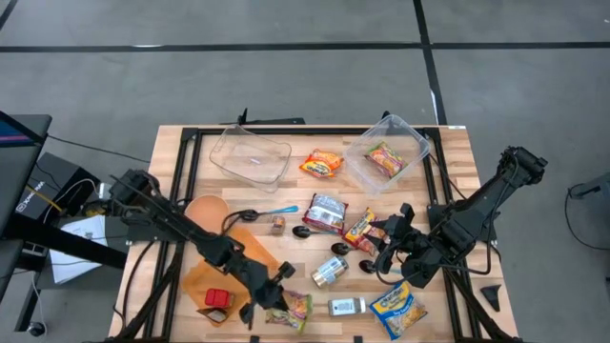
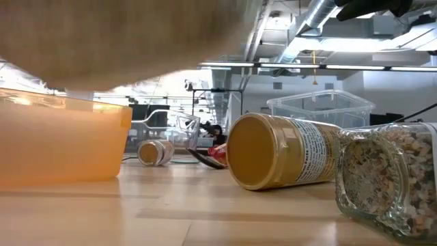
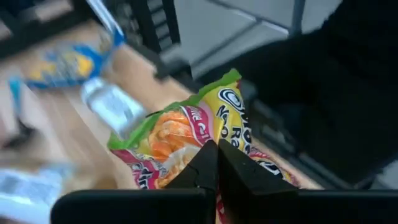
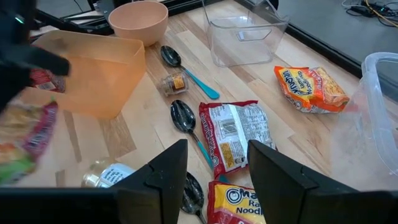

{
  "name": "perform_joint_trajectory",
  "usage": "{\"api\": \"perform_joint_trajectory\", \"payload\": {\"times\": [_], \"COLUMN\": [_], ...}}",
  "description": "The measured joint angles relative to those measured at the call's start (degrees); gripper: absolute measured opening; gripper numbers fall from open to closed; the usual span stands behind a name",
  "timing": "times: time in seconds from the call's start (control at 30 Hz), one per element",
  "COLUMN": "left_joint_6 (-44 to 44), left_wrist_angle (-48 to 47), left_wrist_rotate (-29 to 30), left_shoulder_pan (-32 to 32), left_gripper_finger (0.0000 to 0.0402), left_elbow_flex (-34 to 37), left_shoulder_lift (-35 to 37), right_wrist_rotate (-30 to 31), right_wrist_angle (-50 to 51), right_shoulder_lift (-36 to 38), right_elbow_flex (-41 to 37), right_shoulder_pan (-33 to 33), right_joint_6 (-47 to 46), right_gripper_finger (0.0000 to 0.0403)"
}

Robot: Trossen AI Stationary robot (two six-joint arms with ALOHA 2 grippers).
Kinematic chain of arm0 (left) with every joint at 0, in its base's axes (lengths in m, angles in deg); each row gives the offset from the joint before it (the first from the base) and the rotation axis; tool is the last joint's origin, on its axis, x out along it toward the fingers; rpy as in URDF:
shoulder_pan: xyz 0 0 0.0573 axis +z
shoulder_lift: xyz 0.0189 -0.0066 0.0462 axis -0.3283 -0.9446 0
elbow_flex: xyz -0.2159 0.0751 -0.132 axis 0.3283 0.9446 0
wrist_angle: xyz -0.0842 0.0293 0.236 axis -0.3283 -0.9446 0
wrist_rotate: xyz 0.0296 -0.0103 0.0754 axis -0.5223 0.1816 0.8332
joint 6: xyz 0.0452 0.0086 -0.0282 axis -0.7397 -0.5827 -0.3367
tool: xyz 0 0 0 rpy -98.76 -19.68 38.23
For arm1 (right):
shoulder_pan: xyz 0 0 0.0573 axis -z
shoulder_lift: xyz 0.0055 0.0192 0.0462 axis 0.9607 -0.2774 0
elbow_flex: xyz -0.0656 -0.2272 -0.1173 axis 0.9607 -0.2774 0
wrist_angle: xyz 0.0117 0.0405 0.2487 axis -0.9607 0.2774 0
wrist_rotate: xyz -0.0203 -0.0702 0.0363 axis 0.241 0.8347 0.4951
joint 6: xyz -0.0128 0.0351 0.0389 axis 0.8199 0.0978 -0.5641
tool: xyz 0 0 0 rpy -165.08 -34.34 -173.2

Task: Pick & Place Food Item
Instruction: Put the green noodle pack into the right transparent bin

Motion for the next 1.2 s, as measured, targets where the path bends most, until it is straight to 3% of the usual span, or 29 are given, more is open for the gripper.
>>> {"api": "perform_joint_trajectory", "payload": {"times": [0.3,0.43,0.6,0.83,1.07,1.2], "left_joint_6": [-5.0,-5.4,-4.9,-4.8,-1.8,6.9], "left_wrist_angle": [9.7,15.0,15.0,18.2,22.4,24.0], "left_wrist_rotate": [5.0,5.1,5.4,5.7,19.1,21.0], "left_shoulder_pan": [-1.8,0.1,3.0,3.6,4.8,7.8], "left_gripper_finger": [0.0000,0.0000,0.0000,0.0000,0.0000,0.0000], "left_elbow_flex": [0.6,1.5,1.6,3.5,4.6,4.6], "left_shoulder_lift": [3.6,3.6,3.6,3.6,3.6,3.6], "right_wrist_rotate": [0.3,0.2,-0.2,-6.5,-12.5,-13.0], "right_wrist_angle": [-4.7,-11.8,-22.7,-32.8,-43.2,-46.8], "right_shoulder_lift": [0.0,0.0,-1.5,-4.8,-7.8,-9.7], "right_elbow_flex": [0.0,0.0,0.1,0.0,0.0,0.0], "right_shoulder_pan": [0.0,-0.4,-1.5,-2.0,-0.5,0.3], "right_joint_6": [7.3,17.3,31.6,44.9,57.5,64.2], "right_gripper_finger": [0.0164,0.0164,0.0164,0.0164,0.0164,0.0164]}}
